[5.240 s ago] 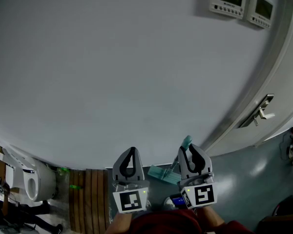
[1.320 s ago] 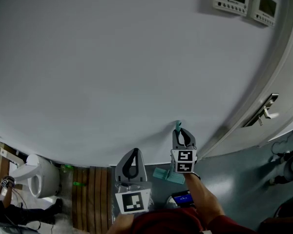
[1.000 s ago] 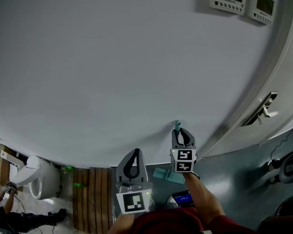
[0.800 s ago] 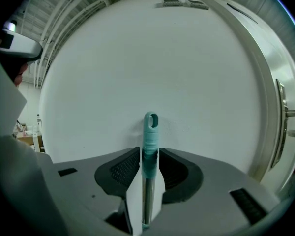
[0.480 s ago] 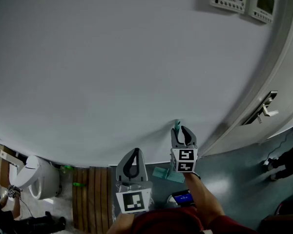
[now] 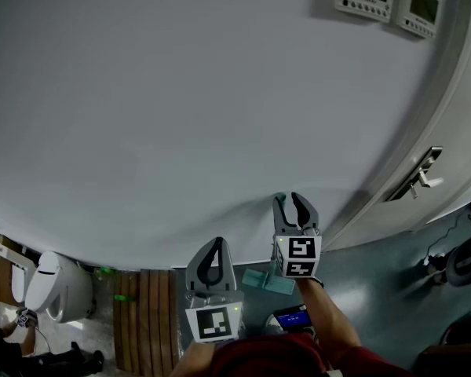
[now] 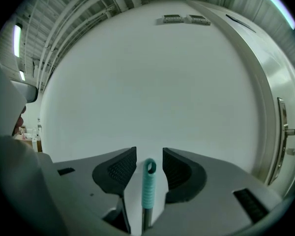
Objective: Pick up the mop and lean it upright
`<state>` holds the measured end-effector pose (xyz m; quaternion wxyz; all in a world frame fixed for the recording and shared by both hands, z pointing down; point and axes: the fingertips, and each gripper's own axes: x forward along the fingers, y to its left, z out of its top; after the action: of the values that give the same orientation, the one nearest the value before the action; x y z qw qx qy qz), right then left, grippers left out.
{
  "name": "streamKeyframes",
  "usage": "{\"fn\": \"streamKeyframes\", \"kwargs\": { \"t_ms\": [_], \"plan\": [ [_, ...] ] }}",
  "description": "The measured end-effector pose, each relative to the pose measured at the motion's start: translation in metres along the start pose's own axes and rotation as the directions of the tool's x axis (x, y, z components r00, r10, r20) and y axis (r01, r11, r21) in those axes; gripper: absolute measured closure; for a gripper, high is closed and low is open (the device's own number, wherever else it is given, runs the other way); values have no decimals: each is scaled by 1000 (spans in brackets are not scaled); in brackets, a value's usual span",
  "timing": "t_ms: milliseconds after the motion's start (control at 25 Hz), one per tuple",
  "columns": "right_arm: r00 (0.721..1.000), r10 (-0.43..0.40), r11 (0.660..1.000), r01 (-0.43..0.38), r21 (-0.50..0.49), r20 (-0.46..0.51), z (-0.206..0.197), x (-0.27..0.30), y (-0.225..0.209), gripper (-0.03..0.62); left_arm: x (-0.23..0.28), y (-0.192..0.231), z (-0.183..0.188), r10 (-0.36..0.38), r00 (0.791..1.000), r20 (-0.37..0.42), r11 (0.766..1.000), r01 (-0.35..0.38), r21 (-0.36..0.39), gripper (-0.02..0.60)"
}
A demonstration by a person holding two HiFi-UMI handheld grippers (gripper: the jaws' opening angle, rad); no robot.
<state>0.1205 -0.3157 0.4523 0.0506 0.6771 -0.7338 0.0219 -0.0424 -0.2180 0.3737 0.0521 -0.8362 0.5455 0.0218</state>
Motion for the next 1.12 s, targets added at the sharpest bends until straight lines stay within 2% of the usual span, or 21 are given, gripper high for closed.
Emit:
{"fn": "streamKeyframes", "kwargs": {
  "t_ms": [200, 640, 840, 1120],
  "plan": [
    [999, -4, 1000, 4, 7, 41, 21, -5, 0, 419, 1, 1, 1, -1, 1000, 2, 1000, 1, -8, 568],
    [998, -4, 1000, 4, -1, 63, 28, -9, 1, 424, 1, 4, -1, 4, 1000, 1, 1000, -4, -13, 568],
    [998, 6, 1000, -5, -12, 66, 29, -13, 4, 459, 1, 6, -3, 7, 1000, -7, 1000, -8, -20, 568],
    [997, -5, 1000, 6, -14, 76, 30, -16, 1, 576, 4, 3, -2, 2, 1000, -2, 1000, -2, -17, 568]
  ]
}}
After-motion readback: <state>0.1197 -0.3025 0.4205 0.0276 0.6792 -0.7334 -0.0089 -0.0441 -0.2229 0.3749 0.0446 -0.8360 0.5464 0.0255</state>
